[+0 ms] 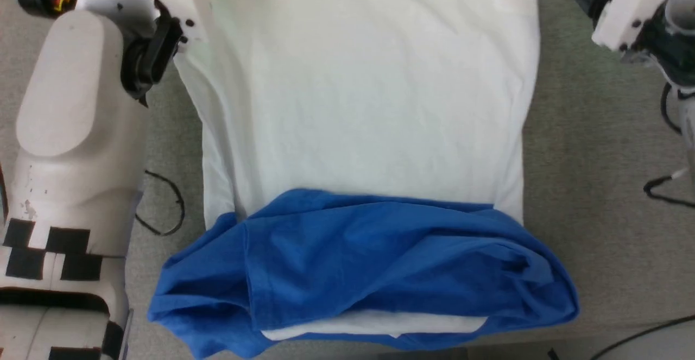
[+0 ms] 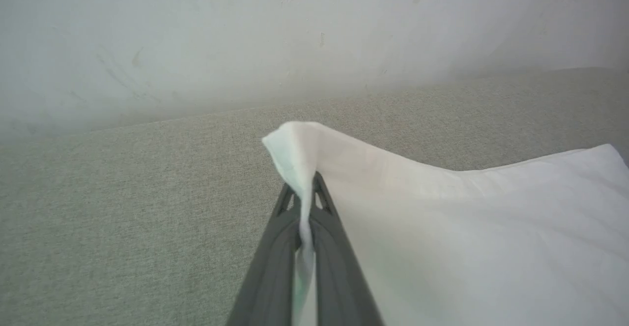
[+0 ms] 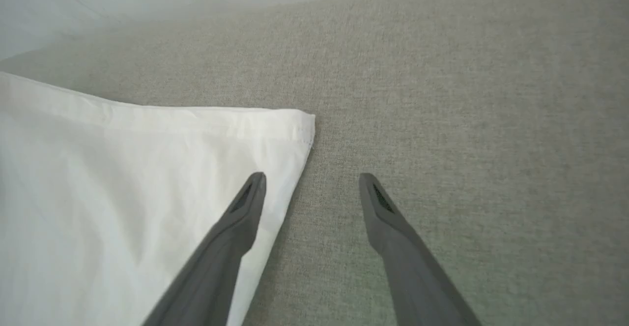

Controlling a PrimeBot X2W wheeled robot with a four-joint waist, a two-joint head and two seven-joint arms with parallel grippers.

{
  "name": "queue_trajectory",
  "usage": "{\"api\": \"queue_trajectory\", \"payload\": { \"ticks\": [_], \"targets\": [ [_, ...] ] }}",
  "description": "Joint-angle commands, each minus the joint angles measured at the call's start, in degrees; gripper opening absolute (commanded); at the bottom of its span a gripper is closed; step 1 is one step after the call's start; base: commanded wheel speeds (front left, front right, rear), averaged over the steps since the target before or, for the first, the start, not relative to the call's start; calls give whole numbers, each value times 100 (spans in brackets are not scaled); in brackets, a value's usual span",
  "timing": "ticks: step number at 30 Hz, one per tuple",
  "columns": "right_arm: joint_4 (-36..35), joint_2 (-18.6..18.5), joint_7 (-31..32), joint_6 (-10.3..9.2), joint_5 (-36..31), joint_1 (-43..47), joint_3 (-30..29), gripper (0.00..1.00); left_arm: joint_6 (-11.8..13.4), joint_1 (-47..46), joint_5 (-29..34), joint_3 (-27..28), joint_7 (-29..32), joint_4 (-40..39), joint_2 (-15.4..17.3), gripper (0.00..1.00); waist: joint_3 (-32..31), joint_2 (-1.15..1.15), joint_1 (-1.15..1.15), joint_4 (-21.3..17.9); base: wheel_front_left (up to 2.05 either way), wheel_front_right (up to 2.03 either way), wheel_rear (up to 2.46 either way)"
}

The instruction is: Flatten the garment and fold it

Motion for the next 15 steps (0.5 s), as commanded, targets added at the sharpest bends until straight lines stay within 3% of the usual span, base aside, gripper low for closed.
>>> {"api": "queue_trajectory", "payload": {
  "ticks": [1,10,13,14,15],
  "targets": [
    [164,-14,147,-5,28,-202,99,100,-21,-78,-15,-22,-32,-76,-30,0,271,0,-1,240,0,0,0],
    [1279,88,607,-5,-53,-1174,700,100,-19,-222,-31,-123,-25,-437,-96,0,680,0,-1,417,0,0,0],
    [1718,201,1066,-5,-31,-1239,923,100,-22,-207,-46,-133,-37,-456,-79,0,699,0,-1,404,0,0,0],
    [1866,243,1288,-5,1,-1237,982,84,-23,-195,-54,-134,-40,-449,-71,0,687,0,-1,395,0,0,0],
    [1986,272,1486,-5,18,-1240,1039,35,-23,-182,-63,-134,-42,-441,-62,0,674,0,-1,382,0,0,0]
  ]
}}
